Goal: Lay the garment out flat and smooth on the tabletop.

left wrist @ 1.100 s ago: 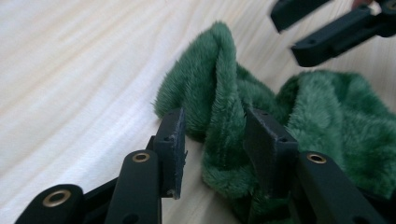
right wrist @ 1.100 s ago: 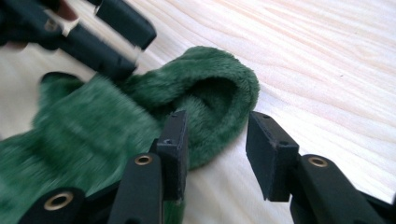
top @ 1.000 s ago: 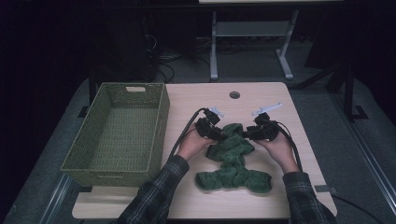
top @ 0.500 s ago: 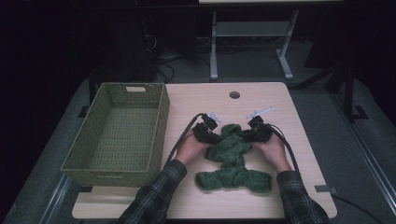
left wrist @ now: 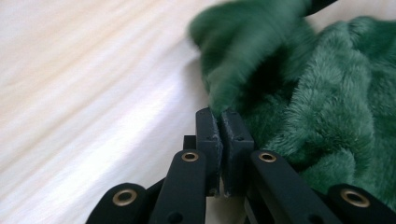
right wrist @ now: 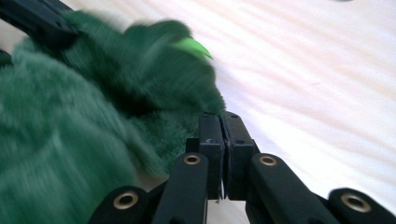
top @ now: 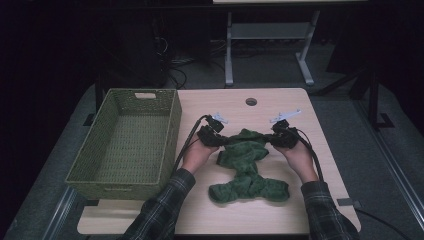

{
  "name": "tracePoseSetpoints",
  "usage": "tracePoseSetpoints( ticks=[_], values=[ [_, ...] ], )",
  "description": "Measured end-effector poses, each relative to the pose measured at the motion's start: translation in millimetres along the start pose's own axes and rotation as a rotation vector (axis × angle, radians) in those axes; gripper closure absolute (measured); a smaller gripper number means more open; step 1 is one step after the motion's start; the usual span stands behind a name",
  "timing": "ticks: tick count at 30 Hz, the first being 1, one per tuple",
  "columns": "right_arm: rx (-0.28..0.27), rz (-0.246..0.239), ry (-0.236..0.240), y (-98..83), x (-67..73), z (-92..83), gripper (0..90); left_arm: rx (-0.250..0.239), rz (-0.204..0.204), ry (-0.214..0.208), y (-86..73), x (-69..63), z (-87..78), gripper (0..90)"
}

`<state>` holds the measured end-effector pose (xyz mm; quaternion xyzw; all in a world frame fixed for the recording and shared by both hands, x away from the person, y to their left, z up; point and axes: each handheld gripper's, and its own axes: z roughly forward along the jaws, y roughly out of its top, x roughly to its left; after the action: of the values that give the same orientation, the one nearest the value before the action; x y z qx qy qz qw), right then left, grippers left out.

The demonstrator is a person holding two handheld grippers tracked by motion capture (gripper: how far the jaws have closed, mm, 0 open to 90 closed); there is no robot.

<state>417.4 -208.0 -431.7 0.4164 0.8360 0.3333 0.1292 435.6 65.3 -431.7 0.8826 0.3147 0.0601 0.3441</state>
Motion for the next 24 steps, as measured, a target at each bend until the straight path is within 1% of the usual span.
tracePoseSetpoints(
  ticks=[3,5,6,7,8,9,10,11,12,13,15,17,19,21,22,23,24],
  values=[
    [-0.013,0.005,-0.002,-1.0,-4.8,-3.7,87.9,0.000,-0.037,0.006,-3.4,5.9,5.0,87.4],
    [0.002,-0.004,-0.014,-2.5,-4.4,1.5,87.9,0.001,-0.039,0.025,-5.6,6.7,10.5,87.1],
    [0.010,-0.008,-0.018,-3.0,-3.5,4.2,87.7,-0.002,-0.037,0.026,-7.1,7.2,14.0,87.0],
    [0.018,-0.012,-0.024,-3.8,-2.1,8.8,85.5,0.001,-0.041,0.027,-7.9,6.9,15.8,86.4],
    [0.017,-0.014,-0.025,-4.3,-1.7,11.2,80.9,0.001,-0.040,0.033,-8.8,6.8,17.5,86.3],
    [0.017,-0.004,-0.023,-4.5,-1.5,13.5,74.4,-0.002,-0.035,0.030,-9.4,7.4,18.4,86.2],
    [0.018,0.015,-0.011,-4.4,-2.4,14.3,69.8,-0.007,-0.040,0.030,-9.9,7.1,18.4,86.2],
    [0.001,0.030,-0.006,-4.4,-3.2,13.3,66.4,-0.011,-0.037,0.031,-9.9,7.5,18.2,86.2],
    [-0.008,0.056,0.004,-4.2,-3.8,11.4,63.2,-0.018,-0.041,0.033,-9.9,7.3,17.9,86.2],
    [-0.021,0.070,0.016,-3.9,-5.4,10.4,59.7,-0.020,-0.047,0.032,-10.1,7.1,17.8,86.2],
    [-0.025,0.097,0.035,-3.5,-6.1,9.7,58.5,-0.016,-0.036,0.040,-10.2,7.3,17.2,86.2],
    [-0.024,0.107,0.046,-3.2,-5.5,11.6,56.2,-0.010,-0.030,0.051,-11.2,7.1,17.3,86.2],
    [-0.010,0.118,0.067,-3.1,-3.7,16.9,55.6,-0.009,-0.030,0.054,-13.2,7.2,17.6,86.2],
    [0.023,0.118,0.078,-3.8,-0.8,24.3,55.7,-0.011,-0.036,0.055,-15.2,7.6,17.9,86.3],
    [0.034,0.114,0.079,-4.5,0.7,27.7,60.3,-0.009,-0.032,0.057,-16.1,8.3,18.0,86.3],
    [0.046,0.113,0.094,-5.3,1.8,30.5,63.4,-0.009,-0.033,0.059,-16.7,8.7,17.9,86.3],
    [0.062,0.112,0.093,-5.9,3.0,32.9,69.3,-0.006,-0.032,0.061,-17.2,9.4,17.2,86.3]
  ],
)
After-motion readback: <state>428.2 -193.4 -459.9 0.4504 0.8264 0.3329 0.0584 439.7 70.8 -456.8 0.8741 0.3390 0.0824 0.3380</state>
